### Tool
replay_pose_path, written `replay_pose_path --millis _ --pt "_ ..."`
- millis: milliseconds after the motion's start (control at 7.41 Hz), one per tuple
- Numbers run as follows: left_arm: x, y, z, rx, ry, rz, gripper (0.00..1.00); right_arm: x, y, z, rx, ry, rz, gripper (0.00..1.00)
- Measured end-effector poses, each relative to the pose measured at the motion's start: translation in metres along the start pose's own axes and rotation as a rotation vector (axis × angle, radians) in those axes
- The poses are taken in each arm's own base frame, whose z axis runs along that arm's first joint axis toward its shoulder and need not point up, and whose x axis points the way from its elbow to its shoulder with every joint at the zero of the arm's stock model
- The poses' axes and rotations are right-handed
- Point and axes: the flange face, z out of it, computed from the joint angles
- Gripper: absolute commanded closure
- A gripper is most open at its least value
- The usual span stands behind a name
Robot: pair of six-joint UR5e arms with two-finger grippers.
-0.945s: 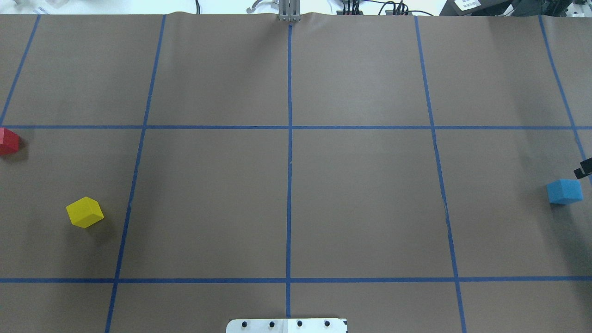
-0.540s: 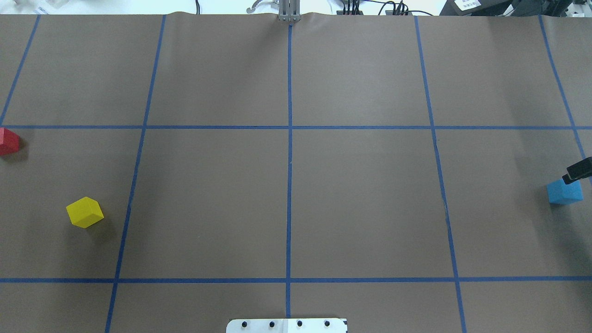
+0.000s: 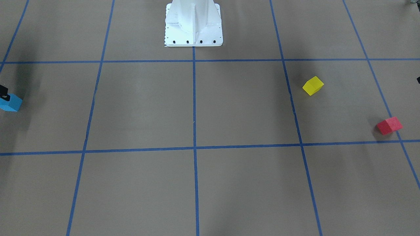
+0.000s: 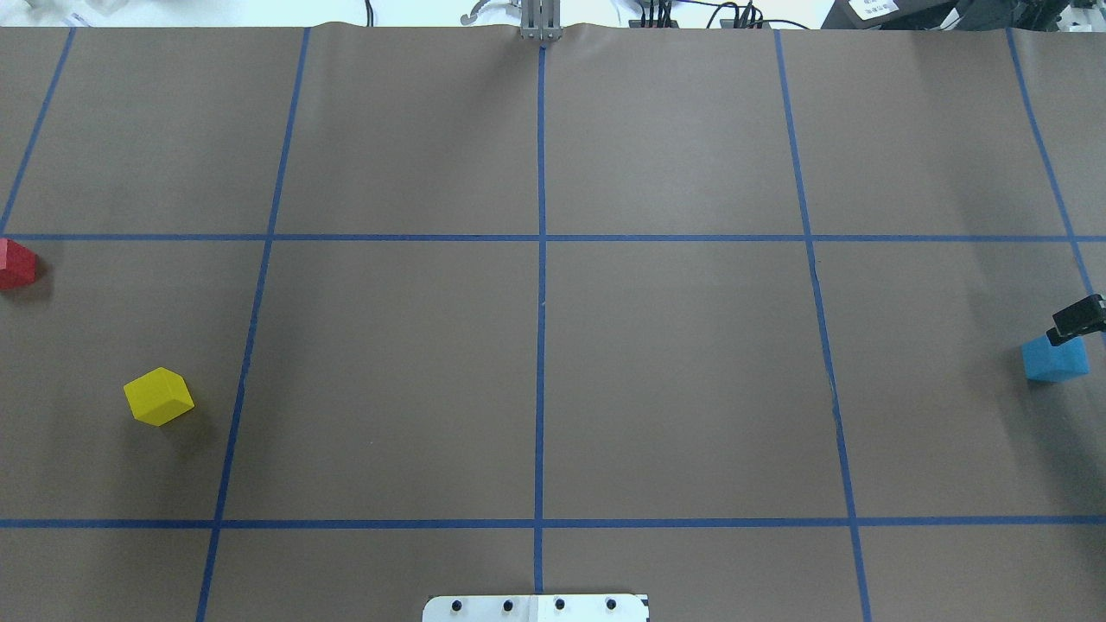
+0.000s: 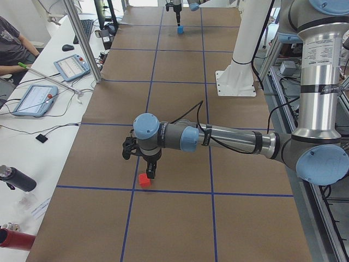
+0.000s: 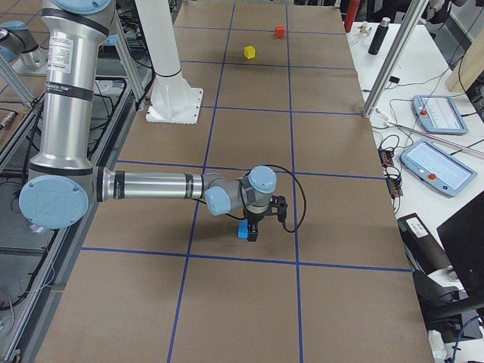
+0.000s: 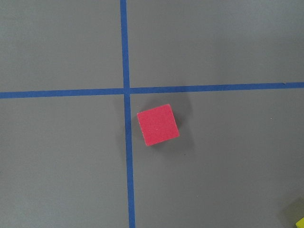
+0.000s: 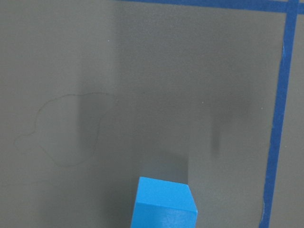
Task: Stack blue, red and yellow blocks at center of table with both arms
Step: 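Lower the right gripper onto the blue cube and close on it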
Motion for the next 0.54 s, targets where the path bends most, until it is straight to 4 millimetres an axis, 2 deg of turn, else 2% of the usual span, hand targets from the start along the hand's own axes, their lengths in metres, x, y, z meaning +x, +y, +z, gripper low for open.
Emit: replay_pose_path --millis 270,540 --pt "0.0 0.0 0.0 0.0 0.0 0.0 0.0 0.004 0.001 0.016 0.008 -0.01 0.042 0.01" --pt "0.001 0.0 -0.001 0.002 -0.001 0.002 0.0 -0.01 0.004 0.032 0.002 -0.021 0.086 0.01"
